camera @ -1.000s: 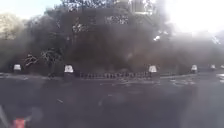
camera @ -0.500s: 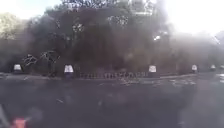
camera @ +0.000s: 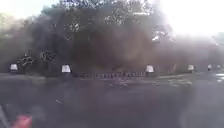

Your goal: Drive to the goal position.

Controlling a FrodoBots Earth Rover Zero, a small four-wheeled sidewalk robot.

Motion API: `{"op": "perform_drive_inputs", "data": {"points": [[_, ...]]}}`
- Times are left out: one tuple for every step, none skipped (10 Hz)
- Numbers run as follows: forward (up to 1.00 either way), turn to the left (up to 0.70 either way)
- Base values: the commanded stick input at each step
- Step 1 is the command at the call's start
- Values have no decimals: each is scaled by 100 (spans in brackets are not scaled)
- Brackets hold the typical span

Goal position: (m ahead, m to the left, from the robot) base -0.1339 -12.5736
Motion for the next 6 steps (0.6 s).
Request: {"op": "perform_drive_inputs", "data": {"points": [[100,-27],[100,-27],[100,-27],[100,-27],[100,-27],[100,-27]]}}
